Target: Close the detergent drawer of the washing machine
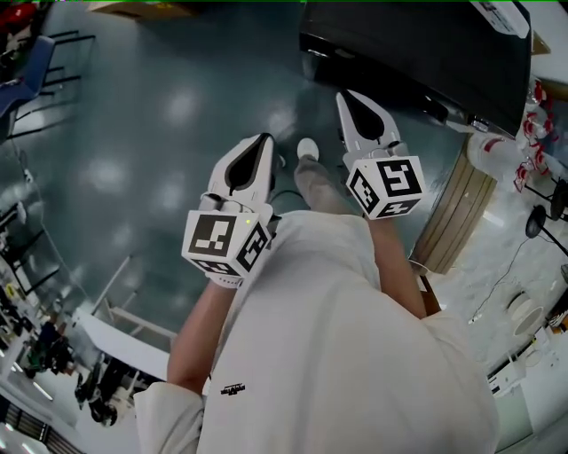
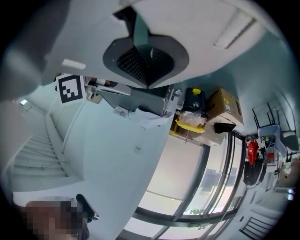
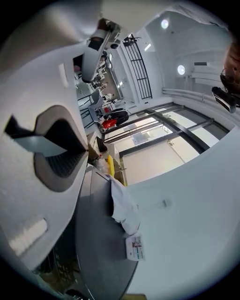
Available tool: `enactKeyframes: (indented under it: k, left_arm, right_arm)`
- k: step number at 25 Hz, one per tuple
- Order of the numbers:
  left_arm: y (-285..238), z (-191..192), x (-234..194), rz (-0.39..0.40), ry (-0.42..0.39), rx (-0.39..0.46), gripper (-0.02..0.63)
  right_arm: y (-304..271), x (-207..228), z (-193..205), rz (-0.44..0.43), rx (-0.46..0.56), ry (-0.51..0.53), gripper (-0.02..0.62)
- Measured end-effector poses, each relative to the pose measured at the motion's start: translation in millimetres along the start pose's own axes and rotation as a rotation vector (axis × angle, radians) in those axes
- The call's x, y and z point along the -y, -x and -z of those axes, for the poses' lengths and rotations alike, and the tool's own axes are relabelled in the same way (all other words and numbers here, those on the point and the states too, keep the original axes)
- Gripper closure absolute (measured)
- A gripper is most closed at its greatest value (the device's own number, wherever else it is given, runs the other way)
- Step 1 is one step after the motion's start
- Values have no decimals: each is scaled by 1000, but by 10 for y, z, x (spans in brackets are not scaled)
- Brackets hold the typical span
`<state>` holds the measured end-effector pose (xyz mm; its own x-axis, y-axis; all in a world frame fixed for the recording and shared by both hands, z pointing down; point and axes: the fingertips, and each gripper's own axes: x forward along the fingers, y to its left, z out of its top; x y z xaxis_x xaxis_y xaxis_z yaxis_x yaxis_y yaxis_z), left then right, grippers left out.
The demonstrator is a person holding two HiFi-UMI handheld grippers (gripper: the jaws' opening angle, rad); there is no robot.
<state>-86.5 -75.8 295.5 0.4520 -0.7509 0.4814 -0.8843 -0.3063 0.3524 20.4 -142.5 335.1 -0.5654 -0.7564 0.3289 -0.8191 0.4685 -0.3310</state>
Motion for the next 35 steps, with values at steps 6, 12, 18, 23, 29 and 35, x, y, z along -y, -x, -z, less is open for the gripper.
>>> enactKeyframes:
  k: [6, 12, 18, 23, 29, 35]
  left_arm:
    - [192, -168, 67, -20, 14, 63, 590]
    - [299, -262, 167, -9, 0, 102, 590]
    - [409, -374, 199, -11, 0, 164, 590]
    - [447, -455, 233, -12, -16, 200, 590]
    - [592, -537, 198, -18, -9, 238, 591]
    - [630, -564, 252, -5, -5, 257, 591]
  right_arm:
    - [170, -241, -179, -45, 15, 51, 602]
    - [344, -523, -449, -94, 63, 86, 603]
    - [460, -682, -576, -120, 92, 108, 602]
    - [554, -694, -616, -114, 105, 123, 601]
    - [640, -775, -712, -115, 121, 148, 603]
    - [753, -760, -781, -105, 129, 175, 601]
